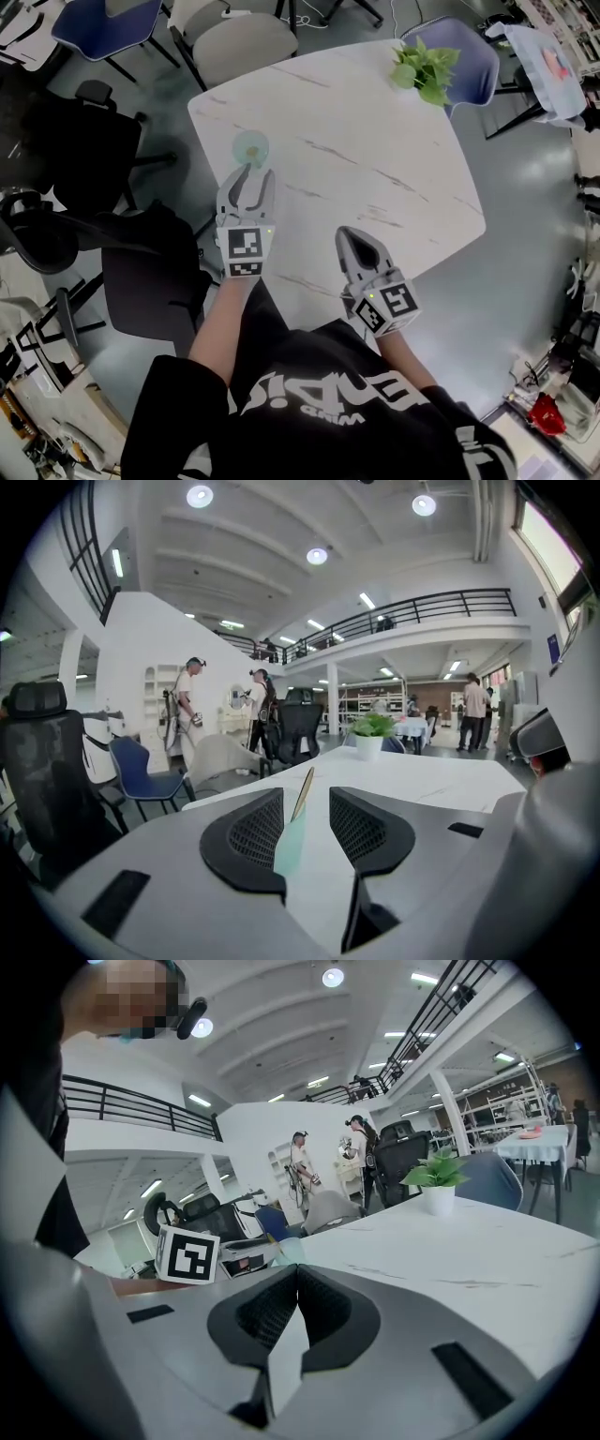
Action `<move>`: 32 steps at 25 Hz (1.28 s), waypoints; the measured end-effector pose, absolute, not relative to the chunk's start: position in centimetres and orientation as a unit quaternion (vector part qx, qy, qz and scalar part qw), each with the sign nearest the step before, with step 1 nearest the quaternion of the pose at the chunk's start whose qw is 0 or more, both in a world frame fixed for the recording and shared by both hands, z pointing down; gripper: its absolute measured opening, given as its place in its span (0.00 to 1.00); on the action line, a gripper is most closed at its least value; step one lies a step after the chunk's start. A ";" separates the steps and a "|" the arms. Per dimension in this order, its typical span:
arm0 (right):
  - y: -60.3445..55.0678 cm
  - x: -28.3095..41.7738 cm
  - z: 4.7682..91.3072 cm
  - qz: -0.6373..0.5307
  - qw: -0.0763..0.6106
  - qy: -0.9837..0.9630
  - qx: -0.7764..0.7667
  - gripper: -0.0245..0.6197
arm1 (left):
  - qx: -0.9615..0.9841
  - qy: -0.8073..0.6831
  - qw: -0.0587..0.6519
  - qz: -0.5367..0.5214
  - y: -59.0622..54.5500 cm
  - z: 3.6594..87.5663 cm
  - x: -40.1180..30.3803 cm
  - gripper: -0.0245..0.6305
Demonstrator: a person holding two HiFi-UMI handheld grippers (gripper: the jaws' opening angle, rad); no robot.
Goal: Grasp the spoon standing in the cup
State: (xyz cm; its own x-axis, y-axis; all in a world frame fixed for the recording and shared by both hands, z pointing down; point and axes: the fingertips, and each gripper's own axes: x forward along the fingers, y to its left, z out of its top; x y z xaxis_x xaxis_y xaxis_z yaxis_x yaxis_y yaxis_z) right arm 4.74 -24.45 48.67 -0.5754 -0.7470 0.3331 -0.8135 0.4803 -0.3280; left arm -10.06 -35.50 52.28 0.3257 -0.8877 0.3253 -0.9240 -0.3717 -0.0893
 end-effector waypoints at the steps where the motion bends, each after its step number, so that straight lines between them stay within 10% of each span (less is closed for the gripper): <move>1: -24.5 4.8 48.6 0.230 0.072 -0.857 0.456 0.06 | 0.811 -0.558 0.054 0.165 -35.8 52.5 -10.1 0.28; 32: -24.0 6.4 48.5 0.234 0.067 -0.853 0.462 0.06 | 0.790 -0.578 0.035 0.202 -37.1 53.7 -10.5 0.11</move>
State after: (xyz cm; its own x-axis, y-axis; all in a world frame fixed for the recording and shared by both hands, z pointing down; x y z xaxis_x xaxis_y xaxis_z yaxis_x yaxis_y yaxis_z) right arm 6.37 -23.97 48.47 -0.5638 -0.7569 0.3305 -0.8196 0.4632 -0.3372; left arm -10.45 -37.06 53.68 0.2501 -0.8988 0.3599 -0.9269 -0.3297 -0.1791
